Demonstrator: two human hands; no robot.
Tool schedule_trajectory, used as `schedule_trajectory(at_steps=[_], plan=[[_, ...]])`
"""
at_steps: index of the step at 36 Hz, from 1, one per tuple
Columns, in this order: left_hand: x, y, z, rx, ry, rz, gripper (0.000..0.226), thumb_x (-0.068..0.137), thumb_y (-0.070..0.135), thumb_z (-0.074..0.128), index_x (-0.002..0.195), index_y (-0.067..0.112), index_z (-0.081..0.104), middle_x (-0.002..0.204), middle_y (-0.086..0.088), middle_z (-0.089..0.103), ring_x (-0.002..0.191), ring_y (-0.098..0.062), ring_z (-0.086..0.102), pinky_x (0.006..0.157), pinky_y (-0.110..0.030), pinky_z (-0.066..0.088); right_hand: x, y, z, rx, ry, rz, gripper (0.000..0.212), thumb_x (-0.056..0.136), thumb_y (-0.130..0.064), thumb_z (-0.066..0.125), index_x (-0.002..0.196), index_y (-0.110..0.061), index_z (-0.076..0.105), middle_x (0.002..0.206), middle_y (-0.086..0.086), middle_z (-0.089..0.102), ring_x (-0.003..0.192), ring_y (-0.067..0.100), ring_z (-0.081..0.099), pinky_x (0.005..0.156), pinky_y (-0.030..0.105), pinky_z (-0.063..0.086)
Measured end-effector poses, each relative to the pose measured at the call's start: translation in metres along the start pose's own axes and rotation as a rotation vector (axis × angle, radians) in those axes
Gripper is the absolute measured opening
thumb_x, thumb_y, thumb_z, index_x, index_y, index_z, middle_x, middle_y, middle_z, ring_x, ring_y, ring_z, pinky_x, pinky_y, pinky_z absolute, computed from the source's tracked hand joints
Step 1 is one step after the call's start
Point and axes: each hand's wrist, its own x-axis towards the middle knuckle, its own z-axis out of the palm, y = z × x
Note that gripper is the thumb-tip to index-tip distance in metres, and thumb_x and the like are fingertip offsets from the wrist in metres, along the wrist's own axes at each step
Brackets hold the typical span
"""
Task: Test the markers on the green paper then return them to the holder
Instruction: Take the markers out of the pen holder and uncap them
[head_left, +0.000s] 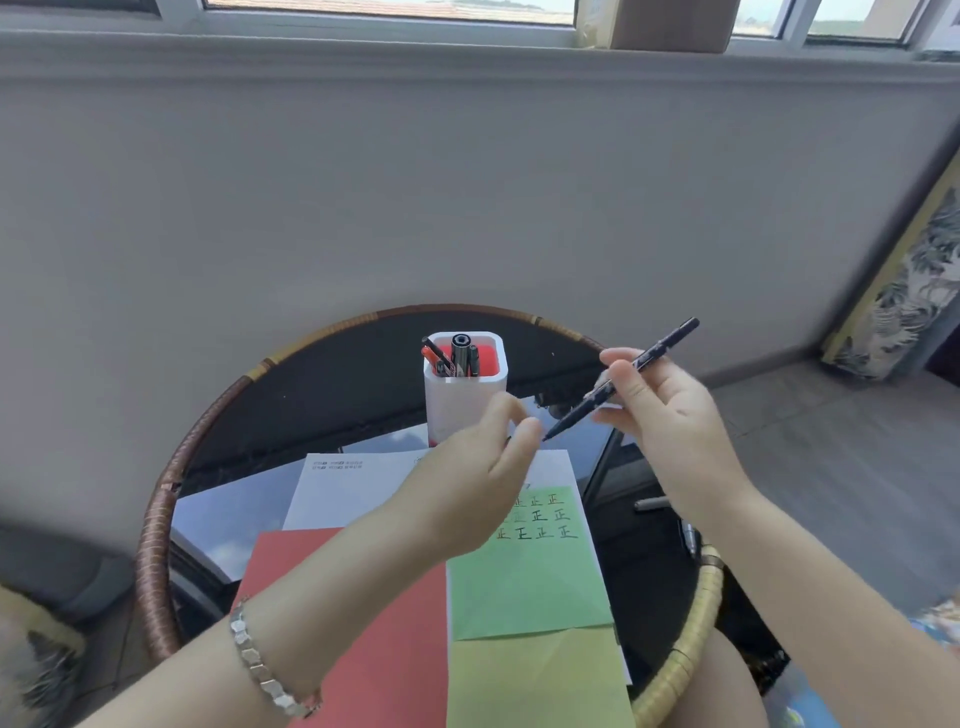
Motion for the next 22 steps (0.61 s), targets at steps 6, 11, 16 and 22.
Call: schedule_trajectory(at_steps=[6,11,16,22], plan=[[0.002,-0.021,0.005,-0.09,0.027,-0.19,0.014,0.096,0.01,0.031,0.095,0.021,0.037,0.078,-0.004,0.05,0.063,-0.014,0.044,0.048,-0.015,0.031,0.02,0.027,-0.031,-0.641,-0.103,0.33,0.063,0.09,-0.024,0.055,0.141,-0.013,0.02,0.087,0.017,0.065,0.075,0.023,0.063,0.057,0.019,0.05],[0.006,-0.025,0.016,-0.215,0.034,-0.229,0.009,0.095,0.015,0.044,0.1,0.02,0.038,0.094,0.004,0.064,0.085,-0.014,0.058,0.054,-0.017,0.042,0.016,0.067,-0.037,-1.076,-0.223,0.282,0.023,0.091,-0.029,0.051,0.113,-0.021,0.051,0.085,0.012,0.066,0.081,0.031,0.063,0.074,0.042,0.052],[0.018,-0.021,0.042,-0.142,0.023,-0.242,0.009,0.091,0.023,0.054,0.093,0.016,0.049,0.092,-0.001,0.065,0.059,-0.009,0.047,0.047,-0.019,0.034,0.014,0.087,-0.041,-1.281,-0.18,0.09,0.02,0.092,-0.025,0.043,0.104,-0.019,0.059,0.096,0.003,0.065,0.083,0.023,0.06,0.065,0.031,0.047],[0.044,-0.006,0.087,0.163,-0.014,-0.17,0.016,0.088,0.025,0.056,0.082,0.012,0.051,0.086,-0.005,0.055,0.086,-0.027,0.054,0.066,-0.032,0.037,0.011,0.092,-0.055,-1.289,-0.246,-0.013,0.022,0.092,-0.034,0.046,0.103,-0.022,0.062,0.097,0.0,0.057,0.096,0.016,0.051,0.068,0.025,0.036]])
